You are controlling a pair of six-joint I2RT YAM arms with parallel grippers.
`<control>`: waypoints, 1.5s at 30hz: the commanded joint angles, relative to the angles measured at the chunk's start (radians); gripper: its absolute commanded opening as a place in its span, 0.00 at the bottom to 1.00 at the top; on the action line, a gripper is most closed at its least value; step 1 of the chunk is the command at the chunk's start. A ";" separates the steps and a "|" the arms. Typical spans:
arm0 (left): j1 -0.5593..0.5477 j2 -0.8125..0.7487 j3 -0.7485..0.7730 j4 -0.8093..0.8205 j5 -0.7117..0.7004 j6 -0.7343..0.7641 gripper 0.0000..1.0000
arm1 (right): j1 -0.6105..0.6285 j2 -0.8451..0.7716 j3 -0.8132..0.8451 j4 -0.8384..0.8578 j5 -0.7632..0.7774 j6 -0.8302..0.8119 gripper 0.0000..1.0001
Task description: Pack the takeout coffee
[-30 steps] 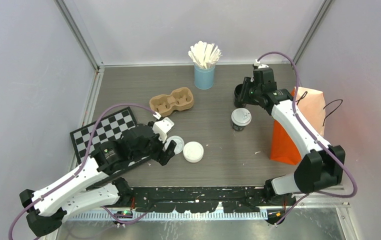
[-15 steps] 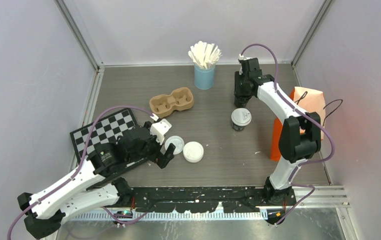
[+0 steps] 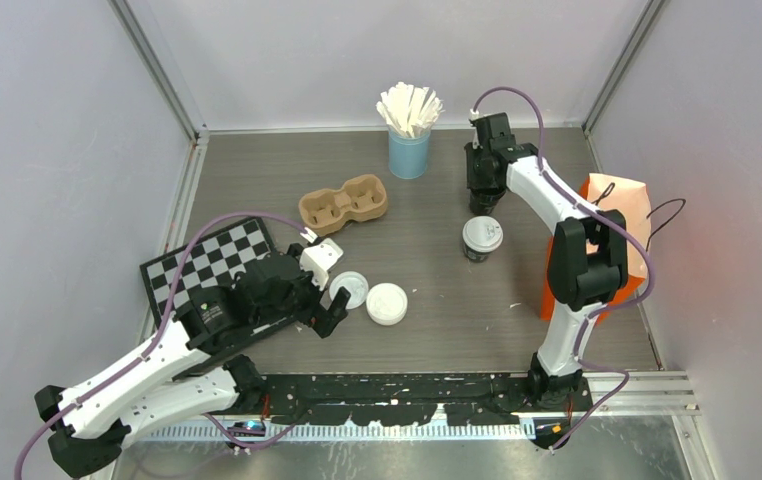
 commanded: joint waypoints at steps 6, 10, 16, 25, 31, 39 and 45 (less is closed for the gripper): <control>0.001 0.005 0.002 0.009 -0.004 0.024 1.00 | 0.003 0.018 0.075 -0.020 0.008 -0.020 0.19; 0.001 0.008 0.004 0.010 -0.004 0.024 1.00 | 0.003 0.014 0.086 -0.035 0.023 -0.021 0.21; 0.001 0.014 0.005 0.009 -0.001 0.026 1.00 | 0.003 0.008 0.097 -0.043 0.022 -0.025 0.20; 0.001 0.011 0.004 0.011 -0.002 0.027 1.00 | 0.004 0.037 0.113 -0.067 0.021 -0.016 0.19; 0.001 0.011 0.004 0.011 -0.001 0.030 1.00 | 0.003 0.037 0.113 -0.067 0.023 -0.017 0.16; 0.001 0.013 0.004 0.012 -0.001 0.032 1.00 | 0.003 0.032 0.133 -0.077 0.021 -0.024 0.03; 0.001 0.013 0.004 0.013 -0.001 0.032 1.00 | 0.003 0.024 0.164 -0.112 0.037 -0.031 0.00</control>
